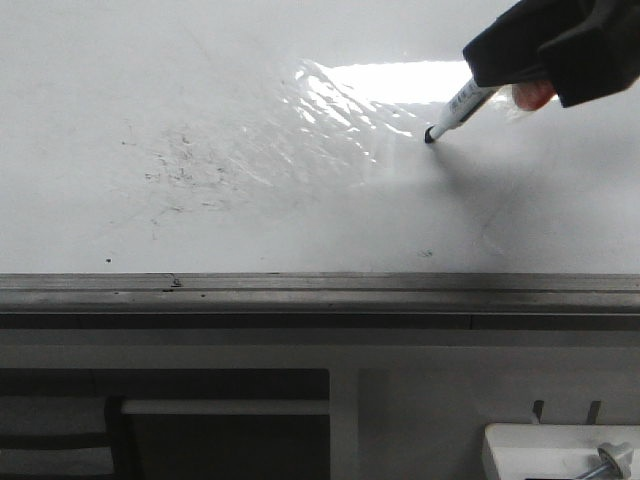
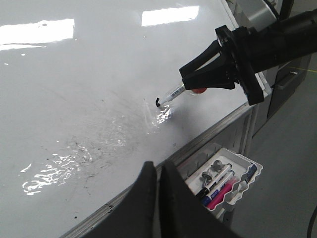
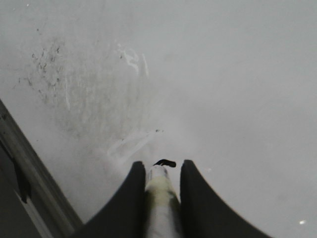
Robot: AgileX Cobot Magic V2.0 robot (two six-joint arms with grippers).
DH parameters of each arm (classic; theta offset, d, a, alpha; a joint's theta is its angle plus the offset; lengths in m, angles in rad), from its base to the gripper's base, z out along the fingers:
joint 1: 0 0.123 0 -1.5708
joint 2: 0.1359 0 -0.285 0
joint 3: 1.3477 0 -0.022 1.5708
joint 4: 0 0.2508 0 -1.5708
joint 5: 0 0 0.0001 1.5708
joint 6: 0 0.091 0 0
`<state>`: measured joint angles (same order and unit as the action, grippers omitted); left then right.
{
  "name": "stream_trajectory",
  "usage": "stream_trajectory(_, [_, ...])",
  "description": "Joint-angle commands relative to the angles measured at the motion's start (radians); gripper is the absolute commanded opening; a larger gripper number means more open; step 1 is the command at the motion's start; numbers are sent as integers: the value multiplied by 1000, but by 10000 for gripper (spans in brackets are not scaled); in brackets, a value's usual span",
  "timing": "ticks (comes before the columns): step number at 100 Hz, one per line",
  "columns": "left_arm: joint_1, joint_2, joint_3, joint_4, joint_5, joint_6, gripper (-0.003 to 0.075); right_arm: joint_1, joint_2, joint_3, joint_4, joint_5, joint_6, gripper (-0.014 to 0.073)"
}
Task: Write number 8 on whiteboard
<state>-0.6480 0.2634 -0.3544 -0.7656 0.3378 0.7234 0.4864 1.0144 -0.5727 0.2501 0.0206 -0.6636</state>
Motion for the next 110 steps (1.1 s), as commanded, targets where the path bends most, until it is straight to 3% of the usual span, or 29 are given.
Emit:
stream_trajectory(1, [2, 9, -24, -29, -63, -10, -20, -8, 10, -21, -14, 48, -1, -43])
stream_trajectory(16, [2, 9, -24, -29, -63, -10, -20, -23, 5, -21, -30, 85, 1, -43])
stream_trajectory(45, [0, 9, -24, -29, -63, -10, -20, -174, -53, -19, -18, 182, 3, -43])
stream_trajectory(110, [0, 9, -24, -29, -63, -10, -20, -80, -20, 11, 35, 83, 3, -43])
